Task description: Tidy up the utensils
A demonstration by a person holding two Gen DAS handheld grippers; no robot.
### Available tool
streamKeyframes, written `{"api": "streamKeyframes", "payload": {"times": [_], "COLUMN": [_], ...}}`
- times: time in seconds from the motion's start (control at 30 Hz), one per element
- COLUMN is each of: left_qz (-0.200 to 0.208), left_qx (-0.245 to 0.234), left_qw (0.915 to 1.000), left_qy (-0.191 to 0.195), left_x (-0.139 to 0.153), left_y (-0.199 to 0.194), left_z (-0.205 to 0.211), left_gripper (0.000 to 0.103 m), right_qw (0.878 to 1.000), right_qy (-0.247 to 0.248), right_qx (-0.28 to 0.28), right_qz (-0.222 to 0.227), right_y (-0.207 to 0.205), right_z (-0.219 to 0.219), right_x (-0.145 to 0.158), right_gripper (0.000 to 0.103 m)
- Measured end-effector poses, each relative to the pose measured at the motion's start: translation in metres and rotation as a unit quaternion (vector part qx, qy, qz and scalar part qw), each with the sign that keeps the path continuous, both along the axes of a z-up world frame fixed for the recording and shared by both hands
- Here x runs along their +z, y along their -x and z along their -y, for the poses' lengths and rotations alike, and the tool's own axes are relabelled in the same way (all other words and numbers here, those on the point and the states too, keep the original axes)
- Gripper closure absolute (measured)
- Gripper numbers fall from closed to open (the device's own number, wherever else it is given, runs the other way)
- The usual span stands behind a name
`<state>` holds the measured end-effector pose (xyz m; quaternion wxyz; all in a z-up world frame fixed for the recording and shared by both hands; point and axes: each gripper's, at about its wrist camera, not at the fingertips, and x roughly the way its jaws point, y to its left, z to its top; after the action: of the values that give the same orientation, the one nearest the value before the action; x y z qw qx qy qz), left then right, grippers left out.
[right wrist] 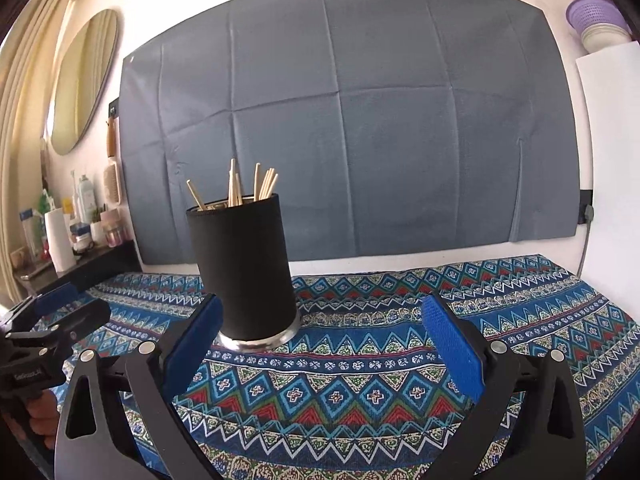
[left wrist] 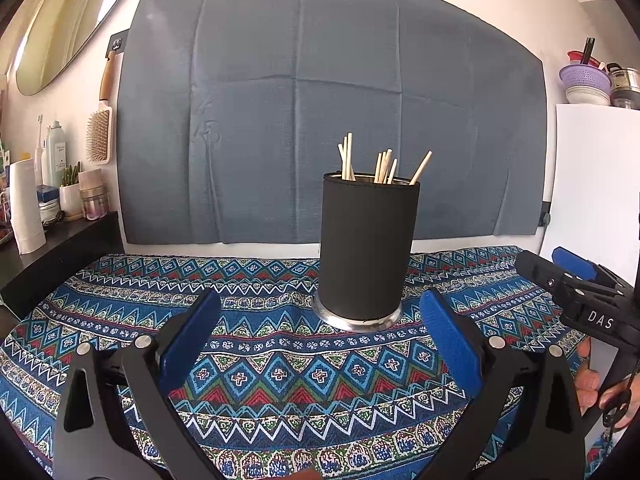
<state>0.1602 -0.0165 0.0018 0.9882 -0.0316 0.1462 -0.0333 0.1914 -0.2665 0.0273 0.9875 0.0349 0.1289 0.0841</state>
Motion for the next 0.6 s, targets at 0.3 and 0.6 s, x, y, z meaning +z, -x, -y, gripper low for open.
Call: {"api": "streamKeyframes", "payload": {"times": [0.3, 0.6], "left_qz": [-0.001, -0.003], "left_qx": [-0.002, -0.007], "left_qw": [1.0, 0.9999], "left_qy": [-0.008, -0.011], "left_x": [0.0, 0.0], "left_y": [0.0, -0.001], "left_z": [0.003, 0.005], "left_gripper": [0.006, 0.006], "right_qw": [1.0, 1.0], "right_qy": [0.028, 0.029], "right_qx": [0.006, 0.003], "right_qz": [-0.004, -0.007], "right_y": [-0.001, -0.002], "right_z": [-0.011, -0.011], "right_x": [-0.003, -0.003], "right_gripper": [0.008, 0.008]}}
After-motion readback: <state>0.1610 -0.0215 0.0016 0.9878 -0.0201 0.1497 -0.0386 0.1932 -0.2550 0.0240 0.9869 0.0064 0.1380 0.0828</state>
